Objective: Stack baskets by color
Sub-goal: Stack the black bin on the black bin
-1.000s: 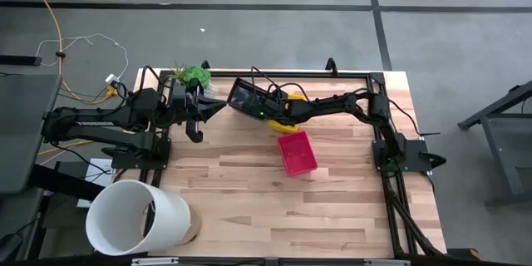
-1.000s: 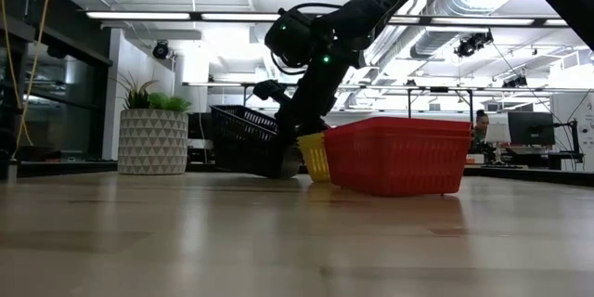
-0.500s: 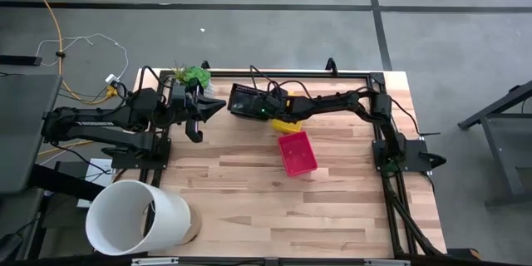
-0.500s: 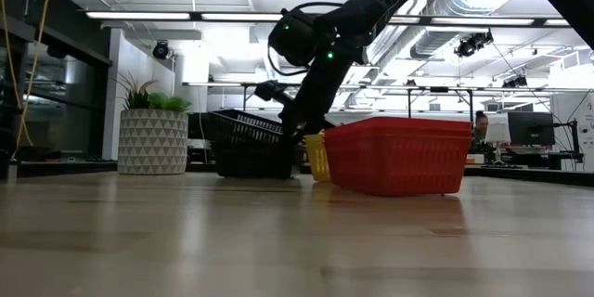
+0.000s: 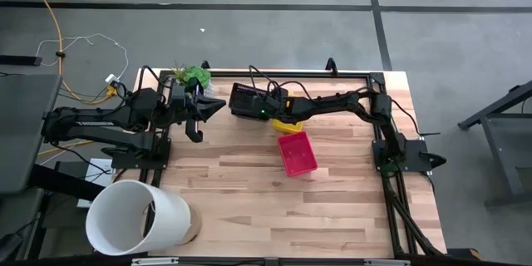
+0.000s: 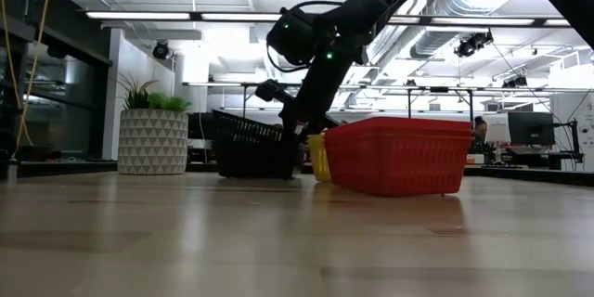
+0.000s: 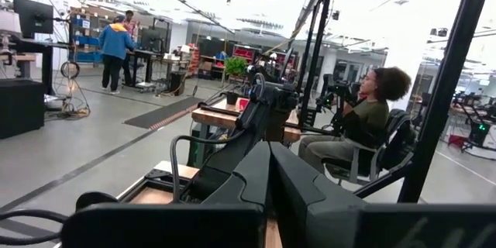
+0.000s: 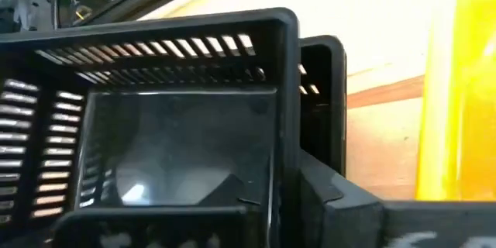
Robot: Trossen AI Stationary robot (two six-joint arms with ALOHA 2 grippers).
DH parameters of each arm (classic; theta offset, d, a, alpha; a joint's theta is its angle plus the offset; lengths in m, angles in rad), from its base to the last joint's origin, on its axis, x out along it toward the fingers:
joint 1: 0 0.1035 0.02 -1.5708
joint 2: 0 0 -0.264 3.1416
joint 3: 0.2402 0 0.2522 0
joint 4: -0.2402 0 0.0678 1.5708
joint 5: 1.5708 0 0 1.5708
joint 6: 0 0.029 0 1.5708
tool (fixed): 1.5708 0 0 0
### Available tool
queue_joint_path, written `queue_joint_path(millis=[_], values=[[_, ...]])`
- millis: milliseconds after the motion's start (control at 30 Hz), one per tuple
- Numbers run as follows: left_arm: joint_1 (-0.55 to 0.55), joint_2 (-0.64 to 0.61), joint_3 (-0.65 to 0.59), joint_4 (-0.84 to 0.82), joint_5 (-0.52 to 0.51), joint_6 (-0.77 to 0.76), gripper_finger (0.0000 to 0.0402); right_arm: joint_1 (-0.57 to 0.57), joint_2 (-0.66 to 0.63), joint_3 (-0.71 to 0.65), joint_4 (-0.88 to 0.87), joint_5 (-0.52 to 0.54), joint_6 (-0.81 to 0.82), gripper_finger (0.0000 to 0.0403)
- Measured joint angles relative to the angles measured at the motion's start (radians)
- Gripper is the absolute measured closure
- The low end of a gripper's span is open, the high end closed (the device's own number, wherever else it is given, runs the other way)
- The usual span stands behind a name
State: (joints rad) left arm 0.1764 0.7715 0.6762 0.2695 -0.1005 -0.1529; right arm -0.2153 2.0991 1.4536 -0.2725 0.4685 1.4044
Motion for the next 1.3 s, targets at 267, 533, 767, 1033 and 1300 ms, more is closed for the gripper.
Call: queue_joint_path(millis=[267,533,767,1033,1300], values=[[0.0,0.0,0.0,0.0,0.0,0.0,0.0401,0.0,-0.003,0.0,0.001,-0.002,0.0,0.0274],[0.0,0.0,0.0,-0.003,0.0,0.0,0.0401,-0.007,-0.053,-0.001,-0.019,0.022,-0.106,0.0217],[0.0,0.0,0.0,0.0,0.0,0.026,0.0401,-0.01,-0.071,-0.001,-0.009,0.0,-0.152,0.0224],[0.0,0.0,0.0,0.005,0.0,0.026,0.0401,-0.019,-0.114,0.0,-0.044,-0.01,-0.268,0.0256],[0.001,0.0,0.0,0.019,-0.01,0.026,0.0401,-0.049,-0.225,0.0,-0.225,-0.046,-0.553,0.0339]])
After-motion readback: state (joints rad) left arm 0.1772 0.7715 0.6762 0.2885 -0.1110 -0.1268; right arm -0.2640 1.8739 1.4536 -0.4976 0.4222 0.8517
